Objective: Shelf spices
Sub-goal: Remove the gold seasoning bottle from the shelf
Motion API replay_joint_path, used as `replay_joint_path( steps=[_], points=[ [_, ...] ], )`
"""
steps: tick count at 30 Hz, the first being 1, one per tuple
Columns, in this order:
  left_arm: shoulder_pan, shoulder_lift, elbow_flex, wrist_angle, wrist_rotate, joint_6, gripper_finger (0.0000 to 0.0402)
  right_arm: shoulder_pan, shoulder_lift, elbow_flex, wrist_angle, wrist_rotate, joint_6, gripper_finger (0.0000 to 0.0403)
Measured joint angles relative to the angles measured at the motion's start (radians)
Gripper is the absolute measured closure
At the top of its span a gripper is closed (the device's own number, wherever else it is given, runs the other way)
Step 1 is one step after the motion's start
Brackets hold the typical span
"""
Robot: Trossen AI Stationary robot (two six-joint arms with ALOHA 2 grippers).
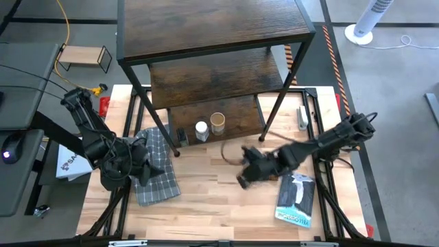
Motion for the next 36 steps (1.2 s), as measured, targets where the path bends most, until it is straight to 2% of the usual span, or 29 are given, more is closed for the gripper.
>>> replay_joint_path(
  steps=[3,5,9,12,15,20,23,27,30,36],
  points=[
    [-0.003,0.015,0.0,0.053,0.082,0.053,0.0396,-0.064,-0.005,0.004,0.259,0.082,-0.08,0.0273],
    [-0.003,0.026,0.0,0.092,0.131,0.1,0.0395,-0.092,0.001,0.011,0.368,0.149,-0.16,0.0272],
    [0.0,0.046,0.0,0.117,0.226,0.193,0.0371,-0.124,0.004,0.041,0.433,0.247,-0.328,0.0263],
    [0.0,0.06,0.0,0.109,0.267,0.259,0.0334,-0.152,0.004,0.067,0.434,0.265,-0.408,0.0248],
    [0.0,0.076,0.0,0.104,0.271,0.307,0.0283,-0.178,0.004,0.081,0.434,0.329,-0.474,0.023],
    [0.0,0.1,0.0,0.102,0.242,0.279,0.019,-0.217,0.011,0.082,0.431,0.453,-0.545,0.0203],
    [0.0,0.115,0.0,0.102,0.233,0.229,0.0142,-0.249,0.034,0.082,0.431,0.462,-0.588,0.0191],
    [0.0,0.133,0.0,0.101,0.222,0.165,0.0098,-0.283,0.07,0.081,0.467,0.391,-0.596,0.0181],
    [0.002,0.146,0.0,0.102,0.217,0.129,0.0084,-0.292,0.094,0.081,0.482,0.385,-0.632,0.018],
    [0.02,0.165,0.0,0.101,0.218,0.073,0.008,-0.291,0.091,0.081,0.484,0.376,-0.721,0.018]
  ],
)
